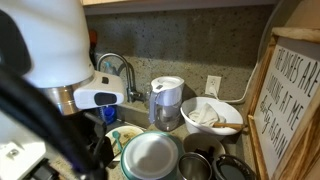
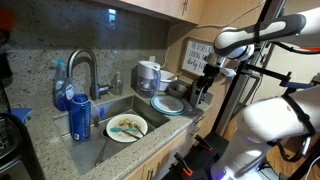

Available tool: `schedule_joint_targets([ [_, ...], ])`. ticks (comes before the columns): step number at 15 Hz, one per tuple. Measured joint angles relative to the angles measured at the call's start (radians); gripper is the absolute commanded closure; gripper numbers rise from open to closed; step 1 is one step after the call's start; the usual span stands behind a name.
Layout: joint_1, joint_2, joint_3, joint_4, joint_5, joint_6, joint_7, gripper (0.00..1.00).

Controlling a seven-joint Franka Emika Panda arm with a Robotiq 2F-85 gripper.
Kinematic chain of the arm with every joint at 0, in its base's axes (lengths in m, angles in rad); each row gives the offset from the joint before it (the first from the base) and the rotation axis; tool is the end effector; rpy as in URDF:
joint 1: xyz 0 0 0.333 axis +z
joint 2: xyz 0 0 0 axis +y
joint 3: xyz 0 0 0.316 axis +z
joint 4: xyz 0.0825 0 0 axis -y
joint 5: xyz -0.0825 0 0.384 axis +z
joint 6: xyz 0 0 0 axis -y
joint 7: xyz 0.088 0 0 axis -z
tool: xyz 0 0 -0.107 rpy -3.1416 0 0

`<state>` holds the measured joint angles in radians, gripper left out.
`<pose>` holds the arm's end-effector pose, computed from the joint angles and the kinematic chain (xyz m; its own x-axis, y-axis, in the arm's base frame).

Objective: Pick up the flask and put it in the sink

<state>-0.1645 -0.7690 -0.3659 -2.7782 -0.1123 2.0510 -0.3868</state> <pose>0.2773 -0.1573 0.4113 0.9973 -0.0010 0.0733 0.0087 -0.9911 -0.1328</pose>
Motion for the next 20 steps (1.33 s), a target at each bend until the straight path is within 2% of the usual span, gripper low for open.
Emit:
schedule_joint_targets([
  [5,-0.006,0.027,0.042,0.04,-0.007,0.0,0.033,0.0],
  [10,-0.052,0.085,0.046,0.094,-0.067,0.012,0.077,0.0],
  [20,-0.136,0.234,0.021,0.171,-0.152,0.175,0.078,0.0],
])
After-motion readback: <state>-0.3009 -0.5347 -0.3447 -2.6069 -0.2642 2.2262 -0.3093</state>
